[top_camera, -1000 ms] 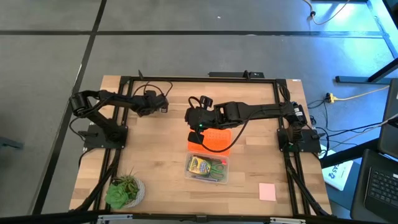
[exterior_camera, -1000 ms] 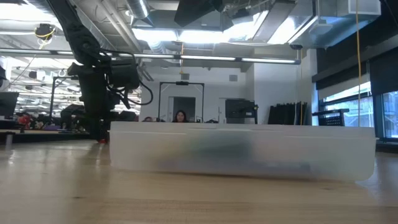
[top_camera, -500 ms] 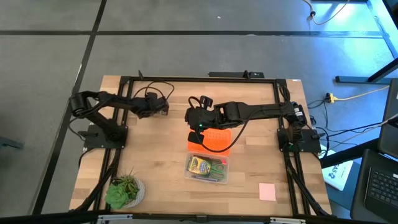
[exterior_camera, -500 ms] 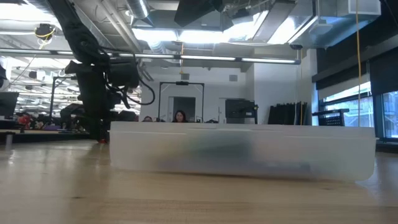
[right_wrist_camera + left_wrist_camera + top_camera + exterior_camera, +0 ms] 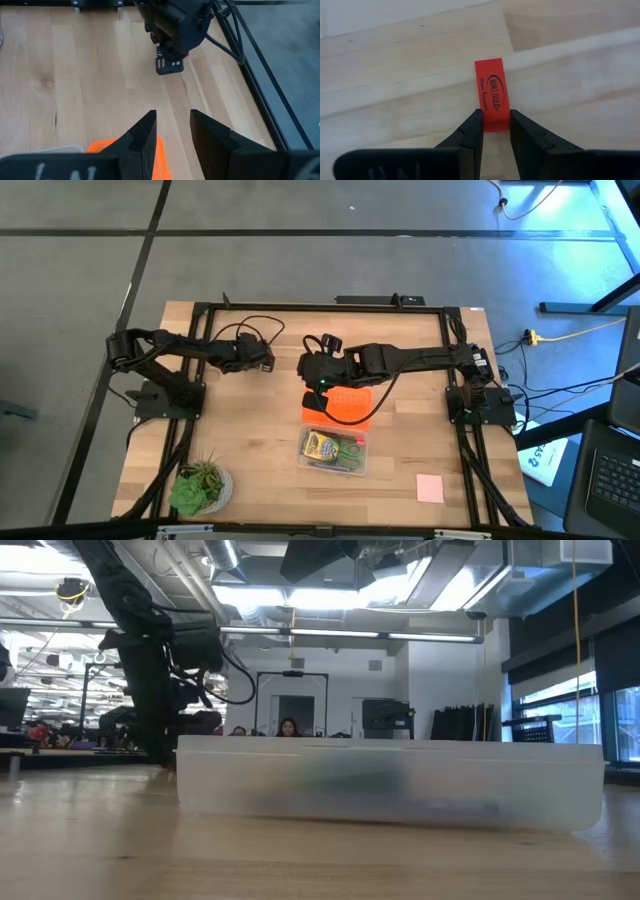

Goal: Pack school essentials
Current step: Put the red eraser into the orange supply box

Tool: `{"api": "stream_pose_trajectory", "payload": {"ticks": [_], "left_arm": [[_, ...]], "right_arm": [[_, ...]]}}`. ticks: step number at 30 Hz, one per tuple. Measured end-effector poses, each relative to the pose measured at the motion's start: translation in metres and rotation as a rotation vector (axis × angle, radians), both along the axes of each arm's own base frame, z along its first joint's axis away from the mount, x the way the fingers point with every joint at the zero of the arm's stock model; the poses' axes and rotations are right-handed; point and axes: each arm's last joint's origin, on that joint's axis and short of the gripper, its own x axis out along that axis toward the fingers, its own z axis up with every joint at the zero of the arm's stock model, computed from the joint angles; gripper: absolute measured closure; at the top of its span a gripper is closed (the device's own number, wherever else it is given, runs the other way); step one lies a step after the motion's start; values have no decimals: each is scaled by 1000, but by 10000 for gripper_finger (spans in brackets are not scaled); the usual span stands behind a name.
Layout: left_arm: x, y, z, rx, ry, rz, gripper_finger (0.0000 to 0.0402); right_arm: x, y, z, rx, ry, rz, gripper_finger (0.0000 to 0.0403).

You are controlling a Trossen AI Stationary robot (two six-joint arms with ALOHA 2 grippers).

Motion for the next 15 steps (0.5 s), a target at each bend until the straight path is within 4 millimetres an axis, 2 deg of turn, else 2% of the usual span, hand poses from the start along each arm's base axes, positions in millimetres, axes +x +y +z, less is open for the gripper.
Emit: {"api": "stream_pose_trajectory", "payload": {"ticks": [8, 15], "left_arm": [[8, -17, 0, -32, -4, -113, 328], [13, -37, 0, -47, 30, -258, 327]], "right_arm": [[-1, 0, 0, -7, 10, 7, 283], [-2, 3, -1, -62, 56, 80, 283]]}}
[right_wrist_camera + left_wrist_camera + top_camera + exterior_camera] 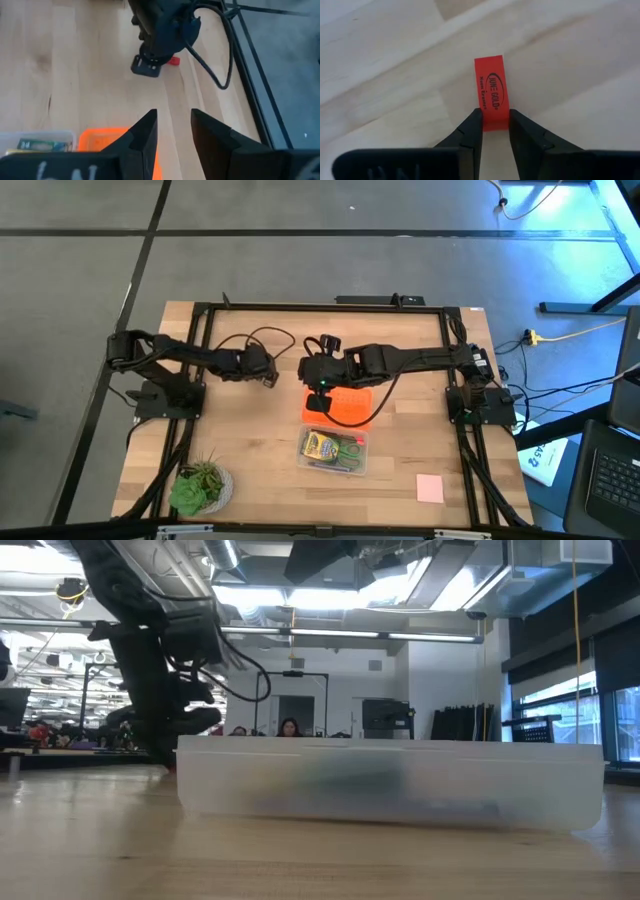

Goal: Pack school essentials
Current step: Put the red eraser into the orange supply box

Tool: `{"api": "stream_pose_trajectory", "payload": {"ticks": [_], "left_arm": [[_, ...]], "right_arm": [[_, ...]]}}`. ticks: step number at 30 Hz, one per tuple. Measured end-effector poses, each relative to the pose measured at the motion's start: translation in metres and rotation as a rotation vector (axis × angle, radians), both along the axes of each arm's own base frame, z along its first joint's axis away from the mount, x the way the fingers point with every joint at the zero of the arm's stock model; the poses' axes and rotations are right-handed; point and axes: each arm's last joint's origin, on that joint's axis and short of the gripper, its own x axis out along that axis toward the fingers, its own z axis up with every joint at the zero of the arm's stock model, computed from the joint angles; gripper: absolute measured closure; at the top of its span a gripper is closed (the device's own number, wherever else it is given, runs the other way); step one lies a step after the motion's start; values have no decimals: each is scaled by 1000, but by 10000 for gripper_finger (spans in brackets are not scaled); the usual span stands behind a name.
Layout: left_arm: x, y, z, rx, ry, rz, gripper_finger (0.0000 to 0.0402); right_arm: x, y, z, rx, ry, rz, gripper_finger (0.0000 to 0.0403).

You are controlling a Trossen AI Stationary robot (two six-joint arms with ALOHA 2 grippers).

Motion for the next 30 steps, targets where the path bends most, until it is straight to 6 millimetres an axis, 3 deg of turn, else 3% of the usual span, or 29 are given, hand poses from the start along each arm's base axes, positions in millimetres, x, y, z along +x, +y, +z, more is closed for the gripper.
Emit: {"api": "stream_pose_trajectory", "payload": {"ticks": [8, 21, 30], "left_arm": [[2, -19, 0, -13, 48, -139, 326], [1, -42, -1, -40, 167, -436, 329], [11, -53, 9, -52, 207, -624, 332]], "right_arm": [[-2, 4, -2, -2, 56, 97, 283], [-6, 11, -6, 140, 141, 346, 283], [-6, 11, -6, 150, 139, 345, 283]]}}
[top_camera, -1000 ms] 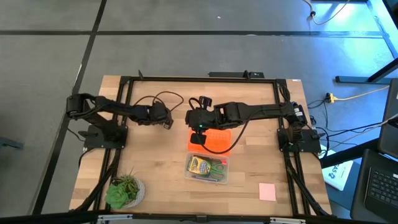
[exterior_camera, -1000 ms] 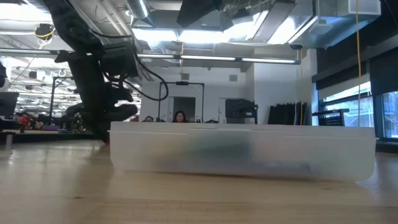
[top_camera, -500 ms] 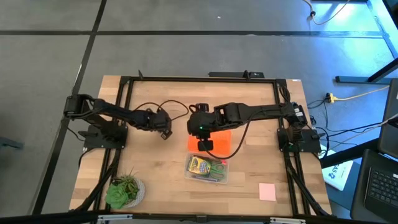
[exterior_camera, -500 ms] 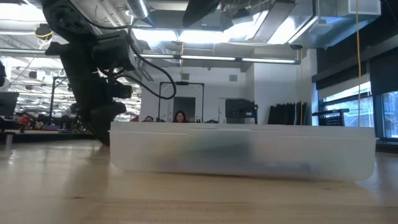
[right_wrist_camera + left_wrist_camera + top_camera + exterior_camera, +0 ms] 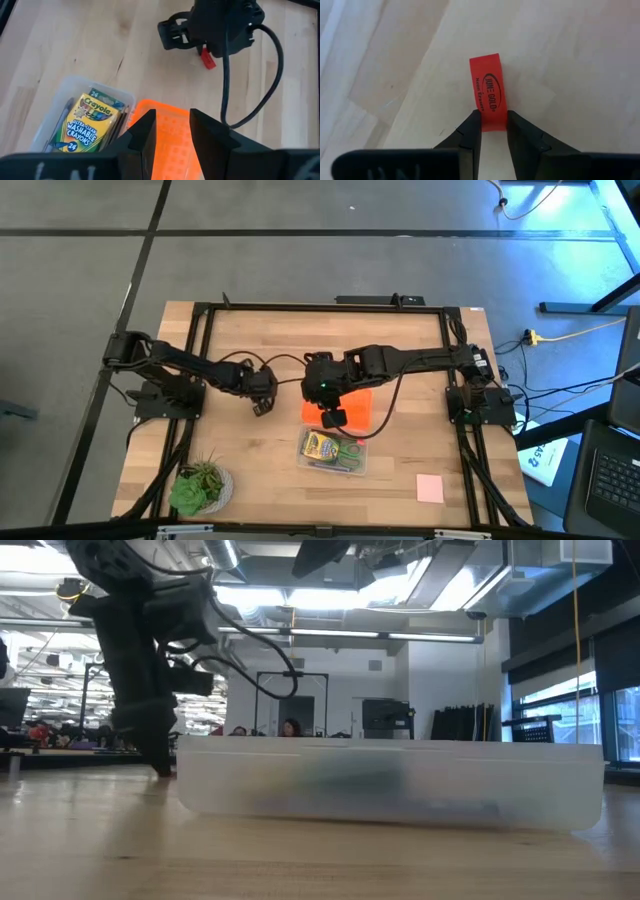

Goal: Pack school essentials
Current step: Put the red eraser into the orange supply box

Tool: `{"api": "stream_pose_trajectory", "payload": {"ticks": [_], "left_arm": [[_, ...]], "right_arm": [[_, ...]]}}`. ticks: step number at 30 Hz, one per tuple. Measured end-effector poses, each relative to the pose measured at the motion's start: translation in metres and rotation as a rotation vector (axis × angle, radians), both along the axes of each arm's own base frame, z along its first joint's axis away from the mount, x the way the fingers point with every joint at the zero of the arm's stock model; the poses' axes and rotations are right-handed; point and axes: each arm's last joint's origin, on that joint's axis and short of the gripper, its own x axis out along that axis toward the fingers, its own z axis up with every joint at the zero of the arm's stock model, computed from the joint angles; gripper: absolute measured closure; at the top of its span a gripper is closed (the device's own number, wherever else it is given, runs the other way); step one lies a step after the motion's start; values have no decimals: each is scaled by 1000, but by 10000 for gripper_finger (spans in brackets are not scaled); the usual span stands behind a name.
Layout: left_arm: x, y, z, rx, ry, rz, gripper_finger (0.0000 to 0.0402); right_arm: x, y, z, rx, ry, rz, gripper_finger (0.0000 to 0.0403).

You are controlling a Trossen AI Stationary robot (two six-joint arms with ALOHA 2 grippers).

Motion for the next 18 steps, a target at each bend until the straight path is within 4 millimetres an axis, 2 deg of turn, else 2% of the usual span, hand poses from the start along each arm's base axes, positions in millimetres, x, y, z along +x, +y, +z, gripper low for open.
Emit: {"api": "stream_pose_trajectory", "payload": {"ticks": [10, 18], "left_arm": [[13, -11, 11, -186, -15, -319, 333], [13, -11, 11, -176, -14, -328, 333]], "right_arm": [[0, 0, 0, 23, -1, -34, 283], [2, 0, 1, 28, -25, -36, 283]]}}
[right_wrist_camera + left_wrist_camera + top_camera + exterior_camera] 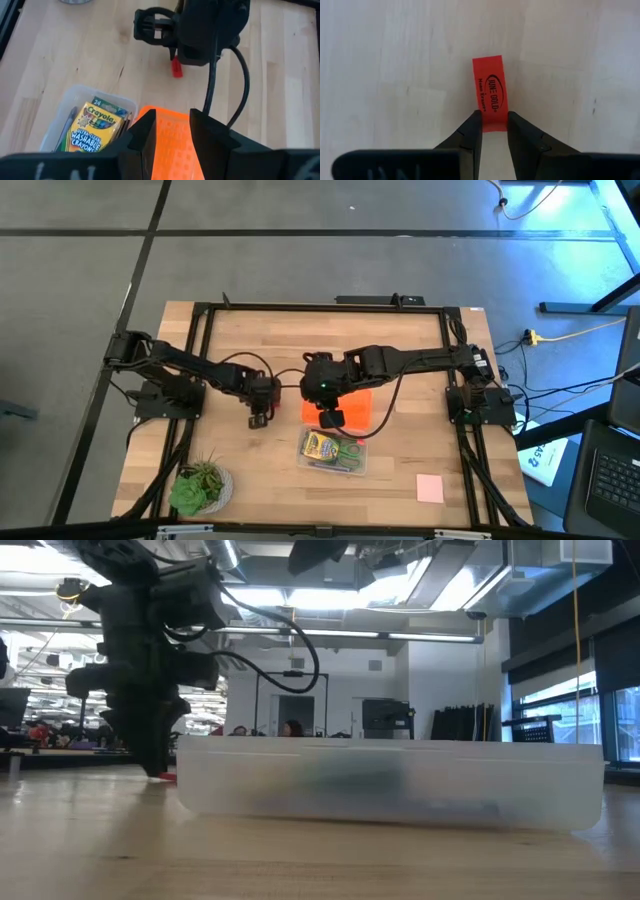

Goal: Pack school essentials
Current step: Put the red eraser into the orange supply box

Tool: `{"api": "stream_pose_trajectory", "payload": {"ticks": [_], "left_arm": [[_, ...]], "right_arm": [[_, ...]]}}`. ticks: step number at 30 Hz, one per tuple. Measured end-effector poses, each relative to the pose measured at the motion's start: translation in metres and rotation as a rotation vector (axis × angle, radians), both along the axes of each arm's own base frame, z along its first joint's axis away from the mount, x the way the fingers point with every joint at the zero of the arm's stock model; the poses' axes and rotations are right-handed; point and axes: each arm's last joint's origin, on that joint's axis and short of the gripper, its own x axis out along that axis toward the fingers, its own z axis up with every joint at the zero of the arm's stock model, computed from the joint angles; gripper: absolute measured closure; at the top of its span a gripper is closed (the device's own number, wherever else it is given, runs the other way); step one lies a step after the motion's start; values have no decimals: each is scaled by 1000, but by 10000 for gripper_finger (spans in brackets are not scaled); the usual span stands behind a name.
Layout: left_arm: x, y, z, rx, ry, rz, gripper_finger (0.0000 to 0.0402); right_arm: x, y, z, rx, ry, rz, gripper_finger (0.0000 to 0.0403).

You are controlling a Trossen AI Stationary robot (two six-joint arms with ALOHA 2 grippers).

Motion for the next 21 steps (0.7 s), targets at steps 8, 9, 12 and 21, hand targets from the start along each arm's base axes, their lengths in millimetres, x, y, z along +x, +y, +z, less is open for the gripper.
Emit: {"api": "stream_pose_trajectory", "payload": {"ticks": [8, 9, 12, 21], "left_arm": [[0, 0, 0, 6, -1, 7, 333], [0, 1, 0, 8, -1, 8, 333], [0, 1, 1, 10, -2, 9, 333], [0, 1, 1, 12, -3, 11, 332]], "right_arm": [[2, 0, 1, 3, -23, 0, 283], [2, 0, 1, 3, -23, 0, 283], [2, 0, 1, 3, -23, 0, 283], [2, 0, 1, 3, -23, 0, 283]]}}
